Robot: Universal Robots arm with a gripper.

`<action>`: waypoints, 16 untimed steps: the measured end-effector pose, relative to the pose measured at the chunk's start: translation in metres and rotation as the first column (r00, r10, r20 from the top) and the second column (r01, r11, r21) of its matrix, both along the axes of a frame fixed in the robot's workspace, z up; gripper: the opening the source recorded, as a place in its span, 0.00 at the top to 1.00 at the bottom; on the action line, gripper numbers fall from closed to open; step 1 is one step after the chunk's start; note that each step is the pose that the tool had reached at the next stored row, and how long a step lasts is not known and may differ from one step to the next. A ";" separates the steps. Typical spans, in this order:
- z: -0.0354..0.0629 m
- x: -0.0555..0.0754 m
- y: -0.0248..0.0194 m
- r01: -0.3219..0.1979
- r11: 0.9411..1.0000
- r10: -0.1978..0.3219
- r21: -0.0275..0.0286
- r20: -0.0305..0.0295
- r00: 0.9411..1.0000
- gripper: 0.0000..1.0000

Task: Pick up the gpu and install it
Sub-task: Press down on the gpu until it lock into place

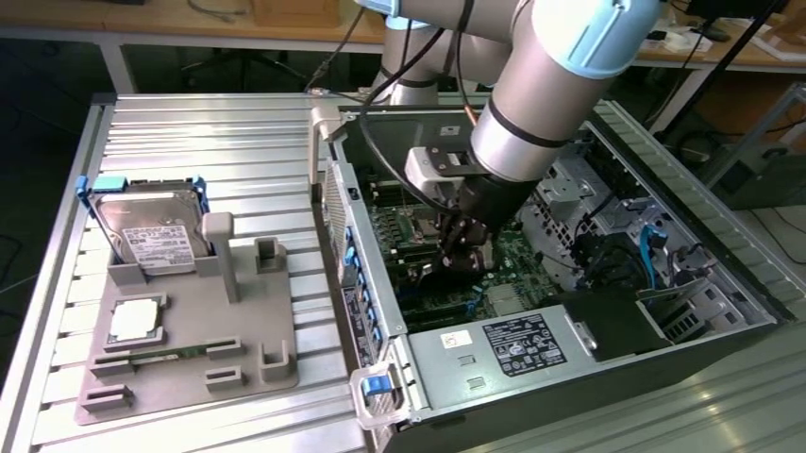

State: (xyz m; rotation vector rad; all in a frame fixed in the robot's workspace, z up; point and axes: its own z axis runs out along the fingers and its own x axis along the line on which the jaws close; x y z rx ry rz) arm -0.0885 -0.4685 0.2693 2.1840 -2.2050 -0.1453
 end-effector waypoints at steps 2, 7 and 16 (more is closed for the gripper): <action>-0.0004 -0.001 0.0000 0.000 1.000 0.000 0.000 0.000 1.000 0.89; 0.0208 -0.015 0.0000 0.000 1.000 0.000 0.017 0.000 1.000 0.89; 0.0254 -0.054 0.0025 0.000 1.000 0.000 0.021 0.000 1.000 0.89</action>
